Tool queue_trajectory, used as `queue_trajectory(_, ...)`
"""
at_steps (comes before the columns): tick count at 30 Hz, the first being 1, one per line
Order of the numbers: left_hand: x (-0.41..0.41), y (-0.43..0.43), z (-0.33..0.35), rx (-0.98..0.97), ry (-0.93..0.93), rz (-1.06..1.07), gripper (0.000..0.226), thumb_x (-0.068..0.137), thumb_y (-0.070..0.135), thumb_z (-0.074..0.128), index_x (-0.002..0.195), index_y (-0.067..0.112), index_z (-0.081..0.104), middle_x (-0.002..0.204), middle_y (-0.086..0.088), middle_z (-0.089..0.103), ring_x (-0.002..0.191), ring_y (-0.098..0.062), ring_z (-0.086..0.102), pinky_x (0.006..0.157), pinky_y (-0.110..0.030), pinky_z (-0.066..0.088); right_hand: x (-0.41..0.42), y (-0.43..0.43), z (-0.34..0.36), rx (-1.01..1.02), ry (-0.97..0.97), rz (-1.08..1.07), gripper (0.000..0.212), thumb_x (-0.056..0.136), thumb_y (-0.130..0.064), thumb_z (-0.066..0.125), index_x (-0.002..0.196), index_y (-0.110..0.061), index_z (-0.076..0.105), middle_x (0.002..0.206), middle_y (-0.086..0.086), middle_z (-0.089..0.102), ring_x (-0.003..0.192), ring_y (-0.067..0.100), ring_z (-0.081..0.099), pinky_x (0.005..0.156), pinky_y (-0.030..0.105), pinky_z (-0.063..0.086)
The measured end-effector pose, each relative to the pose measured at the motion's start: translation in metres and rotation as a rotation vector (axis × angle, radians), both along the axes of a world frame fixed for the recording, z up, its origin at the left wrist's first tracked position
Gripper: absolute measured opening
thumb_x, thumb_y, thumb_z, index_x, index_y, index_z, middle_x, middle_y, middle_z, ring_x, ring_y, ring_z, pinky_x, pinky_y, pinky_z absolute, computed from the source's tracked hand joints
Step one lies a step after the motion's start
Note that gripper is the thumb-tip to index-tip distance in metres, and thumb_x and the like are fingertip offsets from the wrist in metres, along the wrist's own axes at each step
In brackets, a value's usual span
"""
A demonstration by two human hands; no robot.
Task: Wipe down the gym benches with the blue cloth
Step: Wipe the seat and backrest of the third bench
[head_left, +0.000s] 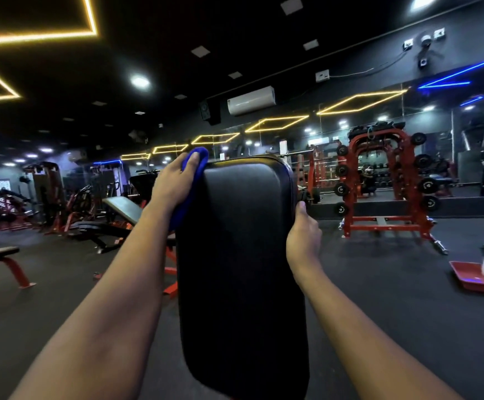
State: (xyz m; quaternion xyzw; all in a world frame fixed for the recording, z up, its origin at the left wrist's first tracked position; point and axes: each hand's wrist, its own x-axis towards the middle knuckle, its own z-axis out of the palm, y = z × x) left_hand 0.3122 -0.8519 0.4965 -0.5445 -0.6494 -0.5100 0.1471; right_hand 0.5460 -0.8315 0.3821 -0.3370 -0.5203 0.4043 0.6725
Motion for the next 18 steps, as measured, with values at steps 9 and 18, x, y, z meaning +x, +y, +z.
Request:
queue_trajectory(9, 0.106, 0.003, -0.013, 0.283, 0.534, 0.09, 0.042, 0.098, 0.057, 0.032, 0.125, 0.039, 0.058, 0.128, 0.017, 0.059, 0.125, -0.013, 0.046, 0.1, -0.046, 0.031, -0.002, 0.003, 0.001, 0.021, -0.01, -0.028, 0.057, 0.107, -0.045, 0.03, 0.121, -0.005, 0.067, 0.106, 0.007, 0.066, 0.11, 0.027, 0.061, 0.096, 0.036, 0.046)
queue_trajectory(18, 0.032, -0.002, -0.037, 0.255, 0.1, 0.167, 0.045, 0.097, 0.064, 0.028, 0.131, 0.04, 0.047, 0.136, 0.005, 0.048, 0.125, -0.027, 0.042, 0.094, -0.049, 0.04, -0.001, -0.001, -0.001, 0.038, -0.031, -0.026, 0.062, 0.106, -0.047, 0.027, 0.099, -0.004, 0.071, 0.093, 0.009, 0.068, 0.094, 0.021, 0.064, 0.082, 0.043, 0.05)
